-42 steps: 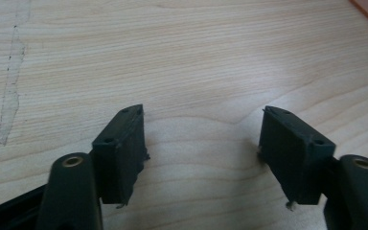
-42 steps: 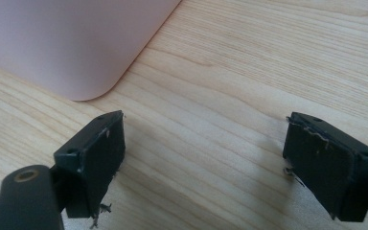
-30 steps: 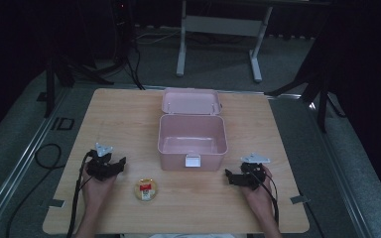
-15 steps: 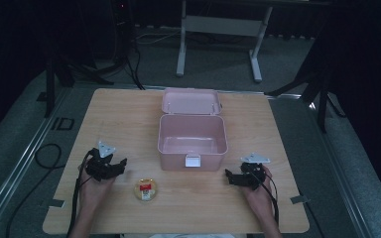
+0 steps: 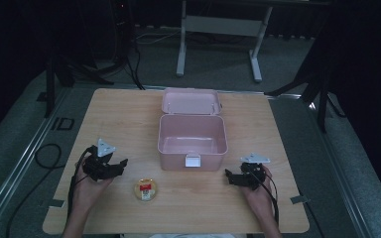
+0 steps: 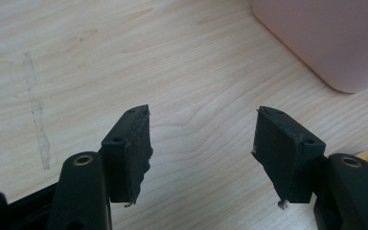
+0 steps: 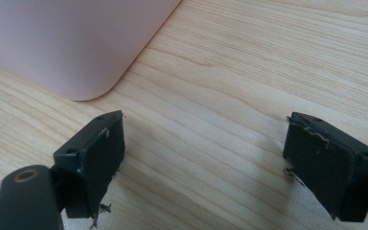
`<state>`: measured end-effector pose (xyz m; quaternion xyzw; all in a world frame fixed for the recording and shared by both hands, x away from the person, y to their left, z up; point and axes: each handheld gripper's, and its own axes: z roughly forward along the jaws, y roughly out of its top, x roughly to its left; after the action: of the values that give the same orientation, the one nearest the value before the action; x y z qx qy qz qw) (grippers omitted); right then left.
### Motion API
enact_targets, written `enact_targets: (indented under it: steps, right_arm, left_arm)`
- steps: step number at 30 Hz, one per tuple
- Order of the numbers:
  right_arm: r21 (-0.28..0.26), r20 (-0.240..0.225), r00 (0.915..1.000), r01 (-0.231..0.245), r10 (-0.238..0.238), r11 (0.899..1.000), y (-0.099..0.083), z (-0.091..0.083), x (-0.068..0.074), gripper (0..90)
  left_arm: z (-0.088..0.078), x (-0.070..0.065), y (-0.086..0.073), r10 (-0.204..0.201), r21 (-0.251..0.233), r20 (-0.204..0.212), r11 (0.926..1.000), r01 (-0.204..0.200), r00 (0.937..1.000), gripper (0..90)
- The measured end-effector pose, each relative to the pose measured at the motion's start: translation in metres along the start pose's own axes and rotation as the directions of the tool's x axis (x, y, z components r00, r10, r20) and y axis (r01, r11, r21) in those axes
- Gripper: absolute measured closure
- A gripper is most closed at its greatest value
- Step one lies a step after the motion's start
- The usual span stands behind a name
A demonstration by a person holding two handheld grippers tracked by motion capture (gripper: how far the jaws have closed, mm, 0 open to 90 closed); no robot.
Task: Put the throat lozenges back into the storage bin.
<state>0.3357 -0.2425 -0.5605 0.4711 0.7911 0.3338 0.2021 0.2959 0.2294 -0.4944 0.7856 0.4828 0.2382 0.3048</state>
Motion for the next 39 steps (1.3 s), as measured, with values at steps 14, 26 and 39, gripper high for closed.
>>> enact_targets:
  steps: [14,26,39]
  right_arm:
    - [0.000,0.000,1.0000,0.000,0.000,1.000,0.000,0.000,0.000,13.9]
    - [0.000,-0.001,1.0000,0.002,-0.002,1.000,0.000,0.000,0.000,13.7]
    - [-0.001,-0.001,1.0000,0.003,-0.003,1.000,0.000,0.000,0.000,13.7]
  left_arm:
    - [-0.011,-0.009,0.009,0.078,0.041,0.045,0.9960,-0.080,0.9959,38.4]
    - [-0.015,-0.016,0.013,0.136,0.091,0.076,0.9855,-0.143,0.9878,38.5]
    - [-0.021,-0.020,0.016,0.181,0.113,0.096,0.9749,-0.192,0.9788,37.2]
